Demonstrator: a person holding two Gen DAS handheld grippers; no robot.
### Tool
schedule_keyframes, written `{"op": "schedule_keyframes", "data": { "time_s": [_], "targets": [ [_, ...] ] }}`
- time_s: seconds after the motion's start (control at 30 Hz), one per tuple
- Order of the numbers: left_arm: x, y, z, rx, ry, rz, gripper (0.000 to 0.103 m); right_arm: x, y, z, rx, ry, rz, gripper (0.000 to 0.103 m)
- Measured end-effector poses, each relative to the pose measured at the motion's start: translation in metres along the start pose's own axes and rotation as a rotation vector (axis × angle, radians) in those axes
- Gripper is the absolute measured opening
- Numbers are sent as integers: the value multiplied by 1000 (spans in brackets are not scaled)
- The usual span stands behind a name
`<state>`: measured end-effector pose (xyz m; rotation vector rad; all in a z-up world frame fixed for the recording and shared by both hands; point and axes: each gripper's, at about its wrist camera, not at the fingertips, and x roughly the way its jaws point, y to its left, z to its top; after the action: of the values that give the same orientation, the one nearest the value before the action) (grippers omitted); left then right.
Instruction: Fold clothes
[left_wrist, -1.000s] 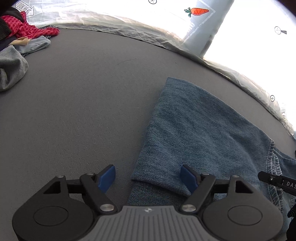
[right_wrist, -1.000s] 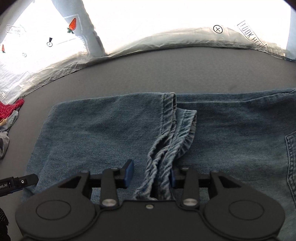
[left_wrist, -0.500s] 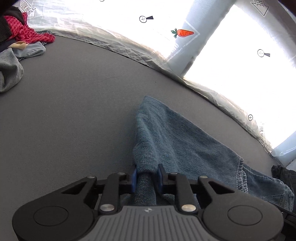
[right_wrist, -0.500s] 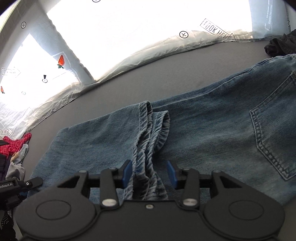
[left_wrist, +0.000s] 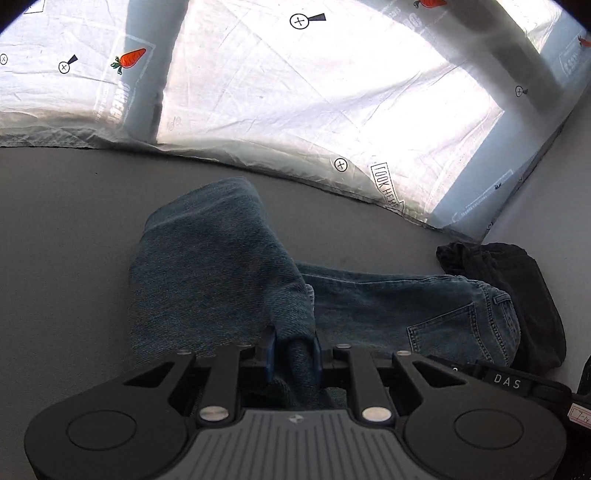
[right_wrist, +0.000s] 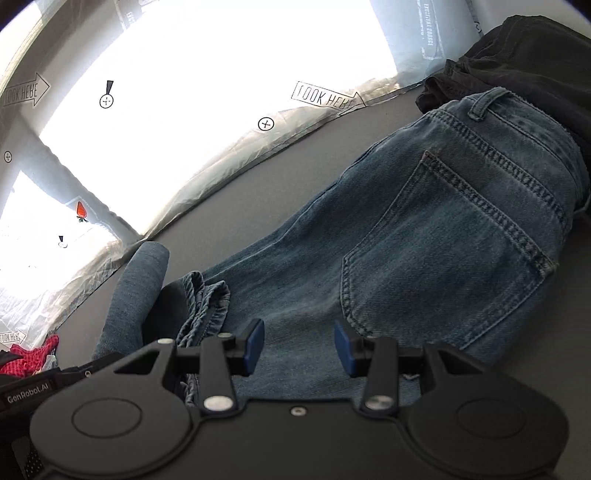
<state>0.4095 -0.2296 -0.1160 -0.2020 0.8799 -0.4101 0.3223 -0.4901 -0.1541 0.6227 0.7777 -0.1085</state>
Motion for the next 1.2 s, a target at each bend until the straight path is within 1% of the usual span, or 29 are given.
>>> {"op": "schedule_keyframes", "data": {
  "time_s": [0.07, 0.13, 0.17, 0.23, 0.27, 0.33, 0.4, 0.43, 0.5, 0.57, 0.63, 0.7, 0.83, 0.93, 1.0, 1.03, 1.07, 1.1, 1.13, 1.2],
  "targets": [
    [26, -6, -6, 6, 50, 14, 21, 1, -18, 5, 57, 8, 37, 44],
    [45, 0, -12, -25, 89, 15, 21, 9, -28, 7, 100, 30, 69, 44],
    [48, 3, -12, -41, 99, 8, 24, 14, -31, 8, 118, 44, 85, 44],
    [46, 9, -7, -84, 116, -14, 25, 25, -31, 8, 149, 70, 124, 43],
    [44, 13, -5, -109, 122, -31, 29, 31, -28, 7, 170, 87, 158, 42],
    [40, 19, -3, -159, 135, -50, 32, 44, -21, 6, 200, 119, 222, 40],
    [32, 24, 0, -188, 148, -60, 41, 55, -8, 6, 195, 141, 277, 37],
    [25, 26, 1, -198, 146, -66, 43, 60, -1, 6, 186, 149, 301, 35],
    [10, 29, 5, -208, 110, -68, 55, 66, 15, 8, 153, 160, 343, 33],
    [-3, 36, 8, -224, 77, -52, 56, 74, 30, 10, 116, 175, 376, 33],
    [-14, 46, 11, -246, 50, -23, 56, 84, 46, 13, 56, 188, 375, 33],
    [-15, 58, 11, -273, 36, 30, 56, 93, 59, 14, -4, 199, 373, 33],
    [-10, 86, 6, -337, 66, 111, 56, 113, 83, 16, -97, 225, 360, 33],
    [-8, 99, -2, -366, 89, 132, 56, 130, 98, 15, -171, 251, 317, 34],
    [-5, 102, -7, -369, 109, 142, 56, 137, 104, 13, -188, 265, 311, 34],
    [-4, 102, -9, -367, 115, 143, 56, 138, 106, 12, -194, 264, 309, 32],
    [-3, 101, -9, -364, 117, 143, 56, 137, 107, 12, -201, 257, 306, 28],
    [-3, 100, -8, -361, 116, 142, 56, 135, 109, 12, -204, 249, 310, 16],
    [-3, 100, -8, -359, 115, 141, 56, 132, 108, 12, -202, 236, 327, 10],
    [-5, 97, -4, -343, 101, 144, 56, 123, 108, 12, -199, 201, 343, 8]
  ]
}}
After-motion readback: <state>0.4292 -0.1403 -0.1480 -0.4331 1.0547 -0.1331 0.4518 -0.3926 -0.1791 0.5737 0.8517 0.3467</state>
